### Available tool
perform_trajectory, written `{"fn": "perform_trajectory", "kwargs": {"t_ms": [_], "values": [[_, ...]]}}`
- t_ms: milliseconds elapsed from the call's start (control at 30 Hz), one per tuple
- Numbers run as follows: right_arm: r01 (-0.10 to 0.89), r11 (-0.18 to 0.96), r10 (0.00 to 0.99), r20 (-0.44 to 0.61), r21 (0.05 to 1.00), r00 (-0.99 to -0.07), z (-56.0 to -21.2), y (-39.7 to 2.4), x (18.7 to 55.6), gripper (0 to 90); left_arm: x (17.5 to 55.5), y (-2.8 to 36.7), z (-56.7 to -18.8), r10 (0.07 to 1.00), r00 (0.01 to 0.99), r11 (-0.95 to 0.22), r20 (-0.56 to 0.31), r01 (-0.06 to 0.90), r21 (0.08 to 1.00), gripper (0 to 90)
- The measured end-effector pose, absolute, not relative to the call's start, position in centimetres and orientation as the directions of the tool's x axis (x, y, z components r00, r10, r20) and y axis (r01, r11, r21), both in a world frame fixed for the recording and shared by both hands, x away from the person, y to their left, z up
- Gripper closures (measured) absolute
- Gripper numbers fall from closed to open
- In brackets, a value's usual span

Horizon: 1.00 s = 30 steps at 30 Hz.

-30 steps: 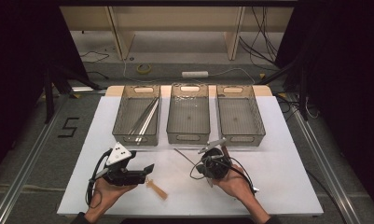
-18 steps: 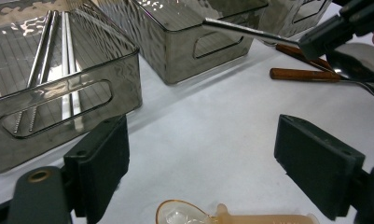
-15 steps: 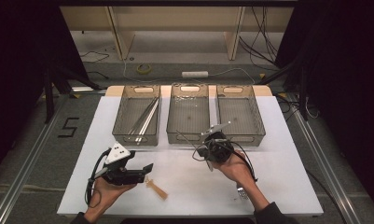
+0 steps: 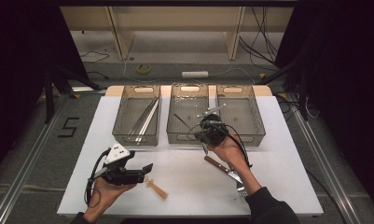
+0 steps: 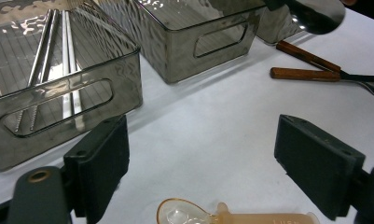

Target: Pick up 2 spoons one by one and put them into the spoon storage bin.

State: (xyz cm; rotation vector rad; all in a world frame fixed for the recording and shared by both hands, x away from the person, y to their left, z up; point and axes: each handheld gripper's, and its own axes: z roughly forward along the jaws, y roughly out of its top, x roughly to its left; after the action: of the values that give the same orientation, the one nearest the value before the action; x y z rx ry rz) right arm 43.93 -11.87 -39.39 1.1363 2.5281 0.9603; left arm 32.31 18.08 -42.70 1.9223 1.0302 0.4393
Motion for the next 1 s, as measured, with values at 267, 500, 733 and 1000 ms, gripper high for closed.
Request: {"fn": "perform_trajectory", "kwargs": {"t_ms": [267, 500, 733, 1000], "values": [[0.623, 0.451, 0.769, 0.076, 0.639, -0.634, -39.0, -11.5, 46.4, 90.0, 32.3, 18.1, -42.7, 0.800, 0.592, -0.260, -0.096, 0.486, 0.834, 17.5], [0.646, 0.413, 0.801, 0.081, 0.642, -0.593, -39.0, -11.6, 48.5, 90.0, 32.4, 18.2, -42.7, 0.805, 0.585, -0.261, -0.097, 0.495, 0.829, 17.5], [0.658, 0.381, 0.824, 0.084, 0.650, -0.560, -39.0, -11.5, 50.0, 90.0, 32.6, 18.4, -42.8, 0.818, 0.565, -0.250, -0.108, 0.518, 0.818, 17.7], [0.677, 0.361, 0.842, 0.087, 0.641, -0.532, -39.5, -10.9, 51.4, 90.0, 32.7, 18.4, -42.9, 0.823, 0.558, -0.253, -0.111, 0.533, 0.807, 17.9]]}}
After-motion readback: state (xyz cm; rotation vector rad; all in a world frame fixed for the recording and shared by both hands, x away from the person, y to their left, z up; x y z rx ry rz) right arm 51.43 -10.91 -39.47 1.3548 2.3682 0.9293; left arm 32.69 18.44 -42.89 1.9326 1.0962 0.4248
